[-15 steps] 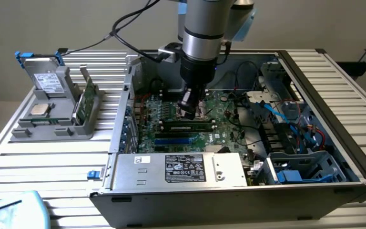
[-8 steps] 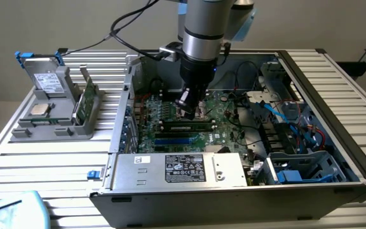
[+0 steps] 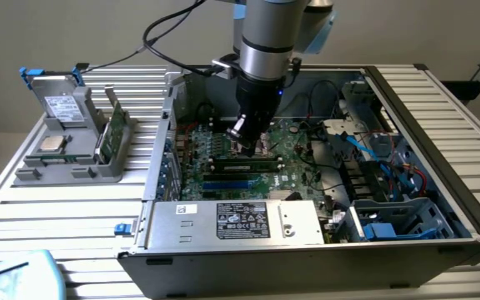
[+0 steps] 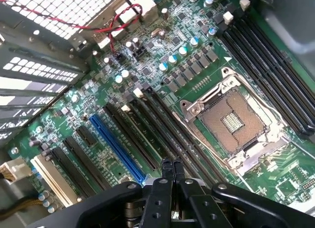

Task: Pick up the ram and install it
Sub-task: 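Press down the ram until it locks into place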

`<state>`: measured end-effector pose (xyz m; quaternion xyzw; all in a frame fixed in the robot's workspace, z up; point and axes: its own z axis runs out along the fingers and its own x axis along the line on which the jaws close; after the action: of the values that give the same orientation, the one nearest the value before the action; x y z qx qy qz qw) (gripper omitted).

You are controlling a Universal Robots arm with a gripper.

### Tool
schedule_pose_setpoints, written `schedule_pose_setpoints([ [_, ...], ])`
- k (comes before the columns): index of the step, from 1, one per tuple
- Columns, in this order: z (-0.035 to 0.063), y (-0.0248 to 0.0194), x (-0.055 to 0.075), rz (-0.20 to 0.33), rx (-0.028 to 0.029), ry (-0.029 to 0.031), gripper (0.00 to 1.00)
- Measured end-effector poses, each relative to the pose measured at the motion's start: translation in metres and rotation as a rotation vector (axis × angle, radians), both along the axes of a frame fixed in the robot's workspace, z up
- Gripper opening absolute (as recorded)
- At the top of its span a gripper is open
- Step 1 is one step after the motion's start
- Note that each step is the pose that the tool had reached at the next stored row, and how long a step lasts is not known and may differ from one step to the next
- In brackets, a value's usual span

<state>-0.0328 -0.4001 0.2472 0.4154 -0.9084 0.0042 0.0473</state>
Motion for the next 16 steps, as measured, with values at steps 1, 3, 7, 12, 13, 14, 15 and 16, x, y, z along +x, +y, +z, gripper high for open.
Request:
schedule_pose_setpoints([
  [1,0.0000,0.0000,0.0000,-0.016,0.0000,0.0000,0.11],
  [3,-0.0001,0.0000,0.0000,-0.045,0.0000,0.0000,0.11],
  [7,-0.0003,0.0000,0.0000,-0.103,-0.0001,0.0000,0.11],
  [12,-0.0005,0.0000,0.0000,-0.175,-0.0001,0.0000,0.11],
  [13,-0.0005,0.0000,0.0000,-0.188,-0.0001,-0.0001,0.11],
  [14,-0.0005,0.0000,0.0000,-0.199,0.0000,-0.0013,0.11],
  [15,-0.0005,0.0000,0.0000,-0.208,0.0004,-0.0048,0.11],
  [16,-0.0005,-0.0001,0.0000,-0.217,0.0010,-0.0095,0.11],
])
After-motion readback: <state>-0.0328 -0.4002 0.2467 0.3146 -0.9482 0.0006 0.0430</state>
